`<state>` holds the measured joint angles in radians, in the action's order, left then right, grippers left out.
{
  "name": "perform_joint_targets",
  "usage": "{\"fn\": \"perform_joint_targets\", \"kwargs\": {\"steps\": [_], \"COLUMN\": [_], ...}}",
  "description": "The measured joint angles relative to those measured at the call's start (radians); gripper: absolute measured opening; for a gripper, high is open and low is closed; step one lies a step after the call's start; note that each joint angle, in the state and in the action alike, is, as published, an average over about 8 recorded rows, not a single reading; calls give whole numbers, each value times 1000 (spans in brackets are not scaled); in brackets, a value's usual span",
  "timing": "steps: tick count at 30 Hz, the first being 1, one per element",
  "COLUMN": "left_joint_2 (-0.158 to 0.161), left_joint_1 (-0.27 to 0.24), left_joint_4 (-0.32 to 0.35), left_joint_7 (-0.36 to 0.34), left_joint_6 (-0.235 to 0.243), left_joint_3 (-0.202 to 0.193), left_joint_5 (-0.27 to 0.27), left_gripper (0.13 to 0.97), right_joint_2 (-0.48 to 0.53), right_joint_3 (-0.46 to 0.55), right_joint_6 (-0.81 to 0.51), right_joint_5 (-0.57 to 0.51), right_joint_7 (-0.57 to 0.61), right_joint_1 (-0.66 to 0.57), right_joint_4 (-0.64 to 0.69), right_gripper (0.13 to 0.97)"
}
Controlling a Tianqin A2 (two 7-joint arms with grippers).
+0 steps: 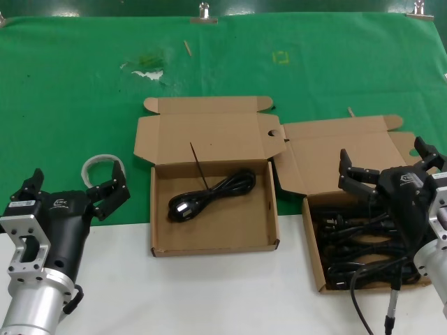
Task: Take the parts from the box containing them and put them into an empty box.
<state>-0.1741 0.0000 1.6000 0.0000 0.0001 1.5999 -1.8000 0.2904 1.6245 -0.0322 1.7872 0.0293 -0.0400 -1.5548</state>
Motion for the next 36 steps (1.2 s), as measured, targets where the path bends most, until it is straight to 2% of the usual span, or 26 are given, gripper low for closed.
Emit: {"fn": "perform_joint_targets", "kwargs": {"steps": [36], "left_joint_2": [0], "left_joint_1": [0], "left_joint_4": [0], "left_joint_7": [0], "left_joint_6": [0], "left_joint_3": [0], "left_joint_5": [0], "left_gripper": [966], "right_joint_2": [0], "right_joint_3": [0], "right_joint_6": [0], "right_joint_5": [0], "right_joint_7": [0], "right_joint_1": [0], "right_joint_4": [0], "right_gripper": [966]}}
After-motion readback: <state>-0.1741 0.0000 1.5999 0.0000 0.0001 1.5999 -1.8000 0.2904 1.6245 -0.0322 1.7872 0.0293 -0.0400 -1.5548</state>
